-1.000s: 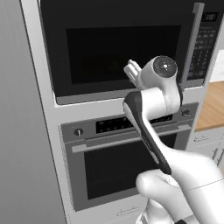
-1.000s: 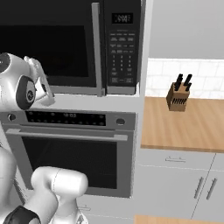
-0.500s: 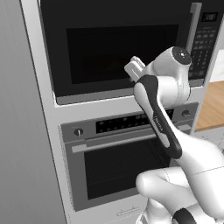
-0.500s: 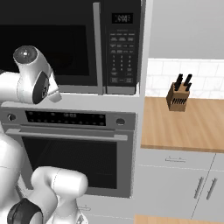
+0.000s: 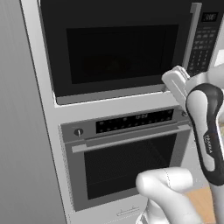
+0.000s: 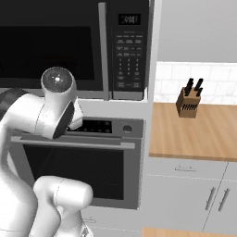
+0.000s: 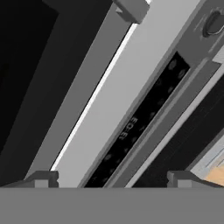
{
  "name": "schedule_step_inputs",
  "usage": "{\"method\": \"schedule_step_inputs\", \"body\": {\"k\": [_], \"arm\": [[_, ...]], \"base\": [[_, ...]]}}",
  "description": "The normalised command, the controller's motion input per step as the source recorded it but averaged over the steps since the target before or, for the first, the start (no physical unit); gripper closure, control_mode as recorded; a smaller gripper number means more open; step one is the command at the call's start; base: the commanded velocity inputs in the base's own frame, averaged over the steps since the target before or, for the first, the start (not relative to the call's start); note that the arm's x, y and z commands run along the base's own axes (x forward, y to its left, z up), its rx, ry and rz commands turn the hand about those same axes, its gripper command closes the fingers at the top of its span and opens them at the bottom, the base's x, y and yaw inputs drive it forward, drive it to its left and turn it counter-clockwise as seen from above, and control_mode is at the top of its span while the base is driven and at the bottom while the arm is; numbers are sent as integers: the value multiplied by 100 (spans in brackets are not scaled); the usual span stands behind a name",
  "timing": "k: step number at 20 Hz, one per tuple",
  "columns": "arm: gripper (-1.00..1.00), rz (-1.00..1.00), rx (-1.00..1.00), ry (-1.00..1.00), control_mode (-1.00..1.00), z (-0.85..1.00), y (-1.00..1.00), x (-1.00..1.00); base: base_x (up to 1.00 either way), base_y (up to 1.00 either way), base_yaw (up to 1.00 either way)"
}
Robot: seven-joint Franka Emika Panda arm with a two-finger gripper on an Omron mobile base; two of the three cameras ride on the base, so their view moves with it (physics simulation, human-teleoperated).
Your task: Pick the mushroom from the sink and place it in the bowl. Then pick the bowl and place it in the microwave. Then close the microwave door and press the start button.
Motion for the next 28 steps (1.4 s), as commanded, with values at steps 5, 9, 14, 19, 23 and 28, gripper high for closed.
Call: {"method": "schedule_step_inputs", "body": {"k": [5, 9, 14, 19, 23, 28], "arm": [[-100, 0, 20, 0, -100, 0, -95, -42], [-100, -3, 22, 0, -100, 2, -72, -4], [-100, -5, 13, 0, -100, 7, -37, 4], [-100, -3, 7, 2, -100, 0, -8, 20], [-100, -8, 8, 0, -100, 0, -17, 12], [-100, -11, 8, 0, -100, 1, -6, 17]], "base": [[0, 0, 0], [0, 0, 0], [0, 0, 0], [0, 0, 0], [0, 0, 0], [0, 0, 0]]}}
